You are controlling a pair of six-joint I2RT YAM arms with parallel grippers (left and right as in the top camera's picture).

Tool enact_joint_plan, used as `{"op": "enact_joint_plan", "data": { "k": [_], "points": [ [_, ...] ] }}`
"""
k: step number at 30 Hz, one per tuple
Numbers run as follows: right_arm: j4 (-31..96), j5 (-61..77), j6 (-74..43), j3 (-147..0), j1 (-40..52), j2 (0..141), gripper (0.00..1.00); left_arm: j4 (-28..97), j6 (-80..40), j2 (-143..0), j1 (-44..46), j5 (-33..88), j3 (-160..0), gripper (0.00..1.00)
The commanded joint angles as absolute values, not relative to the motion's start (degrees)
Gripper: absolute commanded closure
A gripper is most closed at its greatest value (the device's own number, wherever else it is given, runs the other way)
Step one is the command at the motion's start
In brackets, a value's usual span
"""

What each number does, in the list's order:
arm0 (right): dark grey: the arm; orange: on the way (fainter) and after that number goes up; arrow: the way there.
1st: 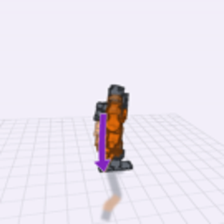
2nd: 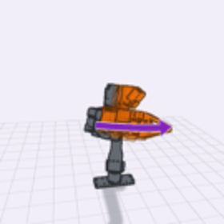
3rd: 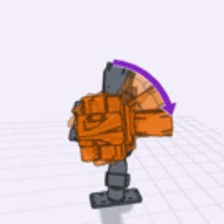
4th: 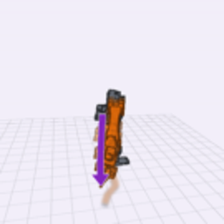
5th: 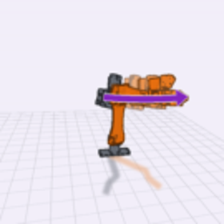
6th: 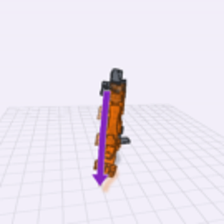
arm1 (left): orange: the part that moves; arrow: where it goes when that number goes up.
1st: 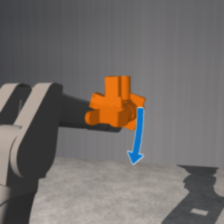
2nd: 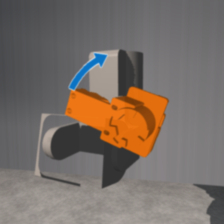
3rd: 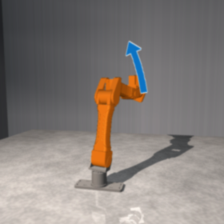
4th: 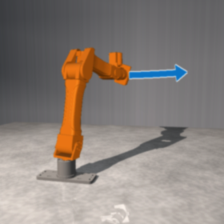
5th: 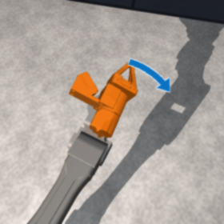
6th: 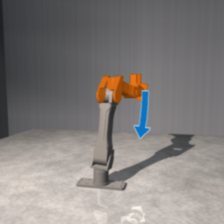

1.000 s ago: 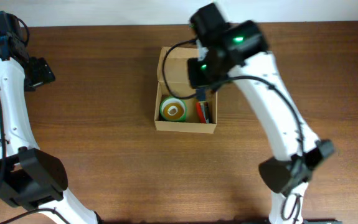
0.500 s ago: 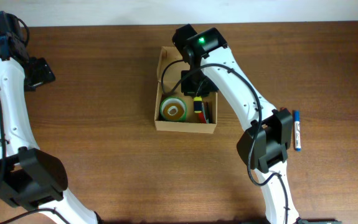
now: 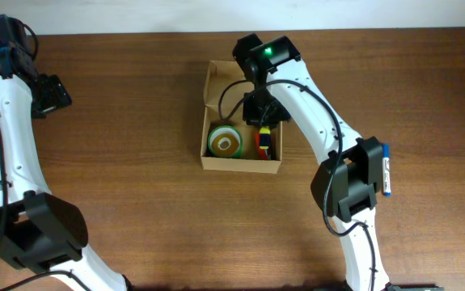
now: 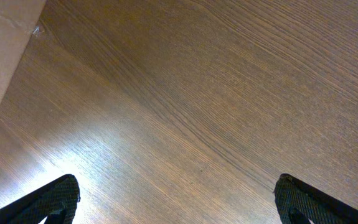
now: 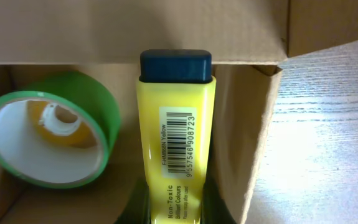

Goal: Pack container
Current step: 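Carry the yellow highlighter into the box beside the stapler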

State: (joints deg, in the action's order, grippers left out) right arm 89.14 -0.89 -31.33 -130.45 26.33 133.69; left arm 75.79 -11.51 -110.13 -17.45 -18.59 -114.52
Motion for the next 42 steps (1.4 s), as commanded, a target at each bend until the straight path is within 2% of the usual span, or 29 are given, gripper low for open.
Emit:
{"op": "enact_joint_plan", "data": {
  "k": [1, 42],
  "points": [
    [88.7, -1.8, -32.0, -128.4, 26.2, 134.5, 0.96, 75.8, -10.6, -108.4, -17.8, -18.3, -114.3, 0.0],
    [81.6, -2.1, -28.8, -115.3, 25.5, 134.5, 0.96, 75.8, -10.6, -108.4, -17.8, -18.3, -114.3, 0.0]
  ]
}}
